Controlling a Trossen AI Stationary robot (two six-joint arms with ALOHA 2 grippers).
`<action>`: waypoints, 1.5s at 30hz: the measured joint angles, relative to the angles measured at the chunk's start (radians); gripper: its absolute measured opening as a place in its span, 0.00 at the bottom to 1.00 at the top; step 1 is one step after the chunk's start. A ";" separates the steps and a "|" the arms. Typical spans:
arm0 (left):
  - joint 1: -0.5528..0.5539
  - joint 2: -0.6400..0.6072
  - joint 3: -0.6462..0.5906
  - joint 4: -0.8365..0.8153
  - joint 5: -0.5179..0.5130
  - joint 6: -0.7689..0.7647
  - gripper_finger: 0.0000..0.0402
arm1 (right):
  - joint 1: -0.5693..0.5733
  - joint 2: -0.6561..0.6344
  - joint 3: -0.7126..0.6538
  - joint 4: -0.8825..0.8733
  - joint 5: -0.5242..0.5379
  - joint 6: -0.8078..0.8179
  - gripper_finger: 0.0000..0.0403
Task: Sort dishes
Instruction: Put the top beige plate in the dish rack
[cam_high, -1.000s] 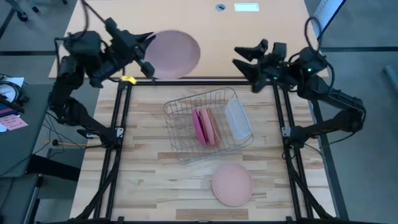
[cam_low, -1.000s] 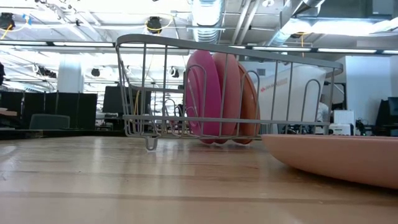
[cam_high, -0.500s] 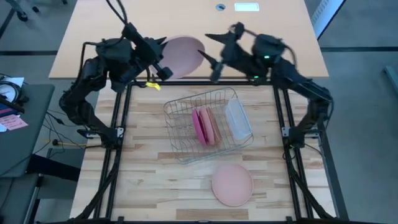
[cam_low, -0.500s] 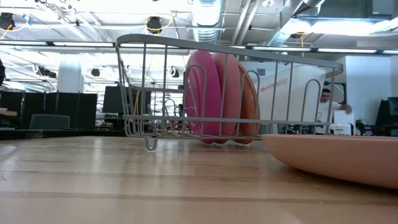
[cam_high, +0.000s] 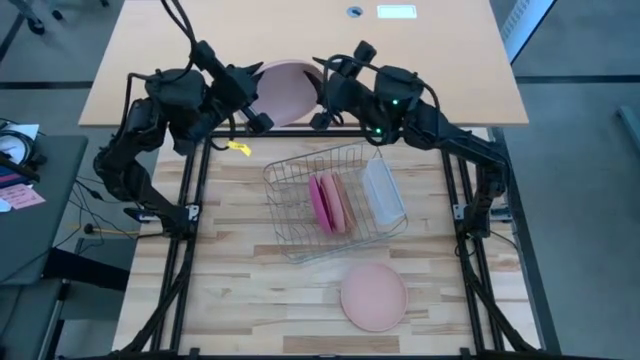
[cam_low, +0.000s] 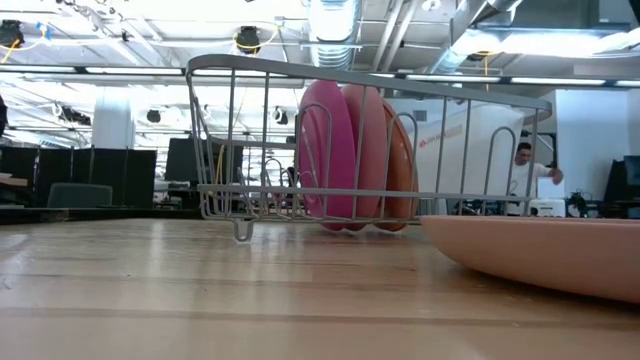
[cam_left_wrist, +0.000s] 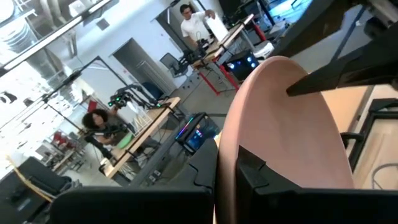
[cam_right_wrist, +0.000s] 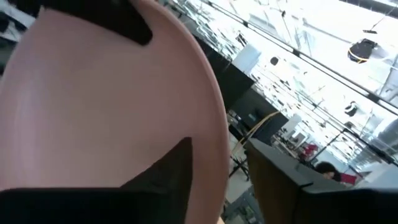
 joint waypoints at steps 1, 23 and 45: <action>-0.002 0.001 0.000 -0.001 -0.009 0.000 0.02 | 0.001 0.001 0.000 -0.001 0.004 0.000 0.30; -0.068 -0.019 -0.001 -0.156 -0.005 -0.422 0.28 | -0.002 -0.023 -0.004 -0.041 0.038 -0.198 0.01; -0.061 -0.084 -0.416 -0.601 0.543 -1.788 0.39 | 0.023 -0.325 -0.001 -0.077 -0.188 -0.550 0.00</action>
